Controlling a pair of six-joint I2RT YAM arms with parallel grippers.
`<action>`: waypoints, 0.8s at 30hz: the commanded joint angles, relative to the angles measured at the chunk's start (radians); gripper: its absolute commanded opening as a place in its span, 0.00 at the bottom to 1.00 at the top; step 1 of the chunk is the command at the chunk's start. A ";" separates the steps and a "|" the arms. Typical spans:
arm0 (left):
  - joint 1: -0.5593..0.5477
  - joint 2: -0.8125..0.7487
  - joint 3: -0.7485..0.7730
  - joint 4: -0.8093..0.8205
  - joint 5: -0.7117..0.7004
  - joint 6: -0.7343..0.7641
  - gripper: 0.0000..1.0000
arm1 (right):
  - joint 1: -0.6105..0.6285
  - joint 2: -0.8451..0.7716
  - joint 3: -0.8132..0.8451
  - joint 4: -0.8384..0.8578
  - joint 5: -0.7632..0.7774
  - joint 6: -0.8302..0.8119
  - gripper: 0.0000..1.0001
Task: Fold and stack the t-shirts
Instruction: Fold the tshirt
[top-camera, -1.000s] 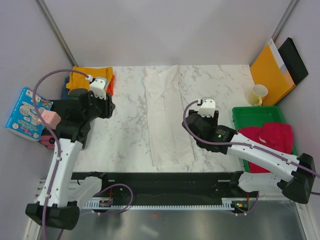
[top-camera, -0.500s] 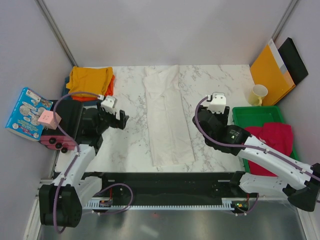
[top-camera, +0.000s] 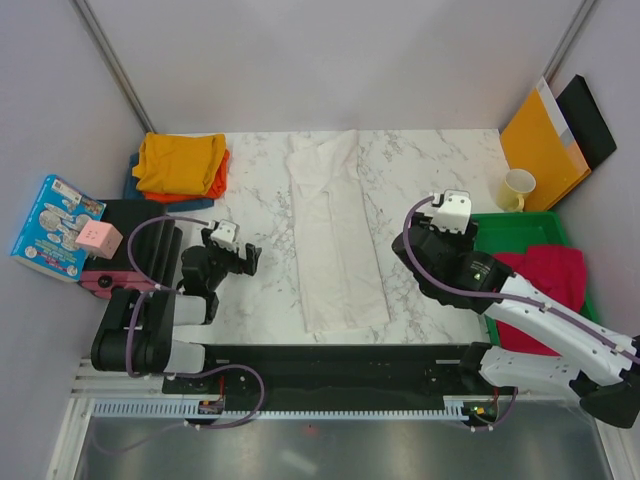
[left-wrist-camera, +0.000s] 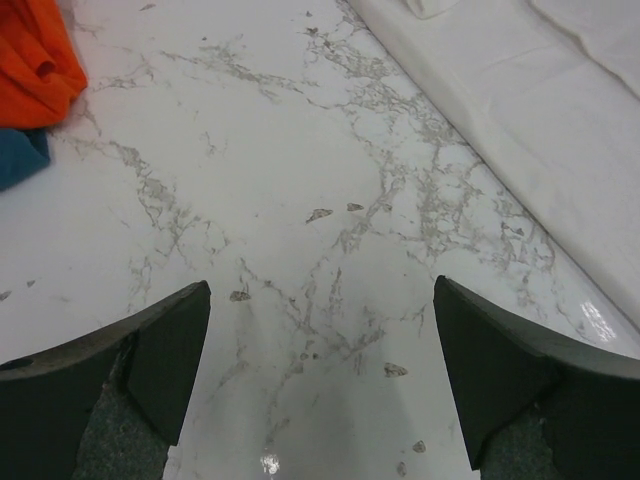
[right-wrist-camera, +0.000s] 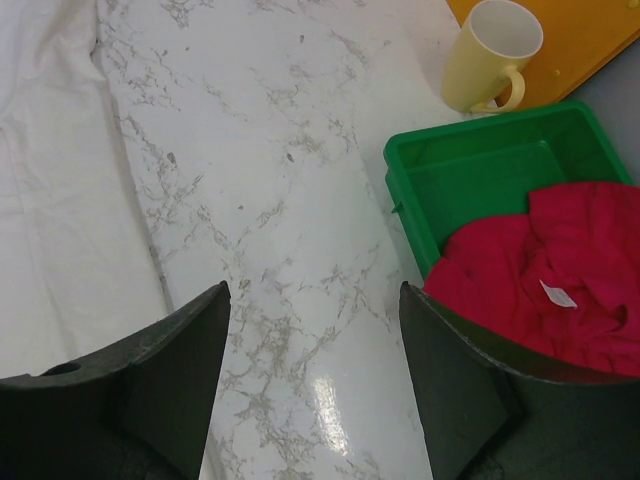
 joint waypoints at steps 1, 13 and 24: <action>0.008 0.092 -0.020 0.327 -0.101 -0.055 1.00 | -0.003 0.030 0.032 -0.070 0.038 0.129 0.76; 0.008 0.084 0.055 0.197 -0.262 -0.116 1.00 | -0.004 0.125 0.066 0.061 0.107 -0.002 0.77; 0.010 0.084 0.053 0.200 -0.260 -0.116 1.00 | -0.064 0.136 -0.107 0.462 -0.123 -0.152 0.77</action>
